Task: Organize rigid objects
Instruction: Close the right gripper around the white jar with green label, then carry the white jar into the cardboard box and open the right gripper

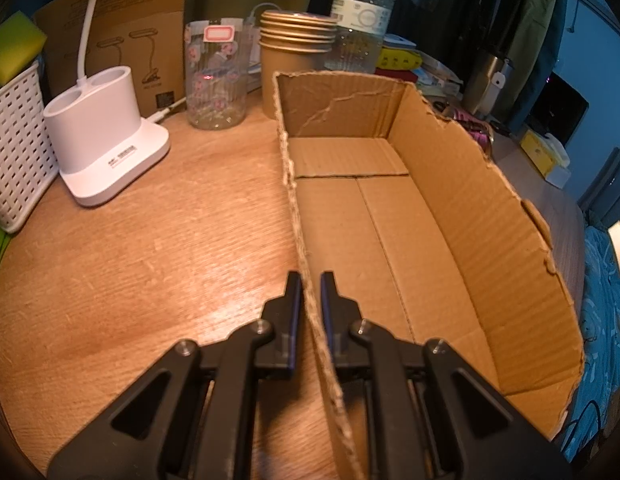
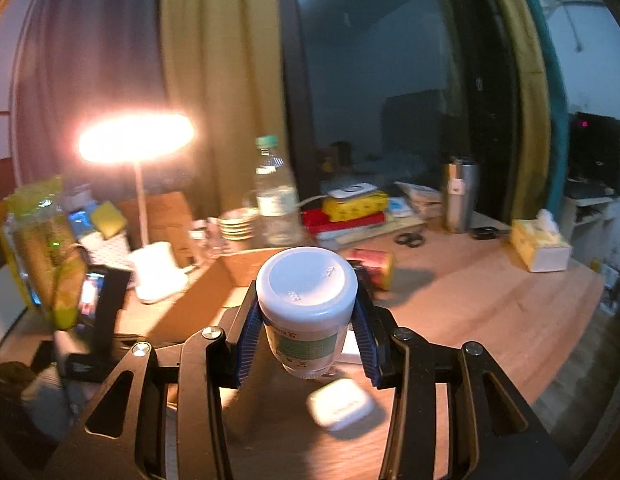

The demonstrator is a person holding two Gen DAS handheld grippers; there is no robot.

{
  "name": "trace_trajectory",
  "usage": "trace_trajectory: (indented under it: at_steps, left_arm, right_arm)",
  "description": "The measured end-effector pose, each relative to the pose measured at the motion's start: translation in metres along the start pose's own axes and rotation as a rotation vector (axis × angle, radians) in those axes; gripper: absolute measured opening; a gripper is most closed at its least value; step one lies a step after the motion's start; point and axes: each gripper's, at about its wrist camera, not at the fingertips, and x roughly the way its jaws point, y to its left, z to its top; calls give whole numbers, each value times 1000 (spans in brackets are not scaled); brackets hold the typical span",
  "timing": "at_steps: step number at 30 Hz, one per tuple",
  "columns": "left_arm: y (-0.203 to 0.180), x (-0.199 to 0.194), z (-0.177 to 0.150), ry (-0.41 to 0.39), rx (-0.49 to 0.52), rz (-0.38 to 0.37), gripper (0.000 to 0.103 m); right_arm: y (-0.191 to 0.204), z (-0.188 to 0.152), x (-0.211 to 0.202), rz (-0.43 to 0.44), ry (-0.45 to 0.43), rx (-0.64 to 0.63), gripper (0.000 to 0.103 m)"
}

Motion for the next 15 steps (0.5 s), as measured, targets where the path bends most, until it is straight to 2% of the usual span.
trace_trajectory:
  at_steps: [8,15]
  left_arm:
    - [0,0,0,0,0,0,10]
    - [0,0,0,0,0,0,10]
  right_arm:
    - [33,-4,14,108,45,-31,45]
    - [52,-20,37,195,146,-16,45]
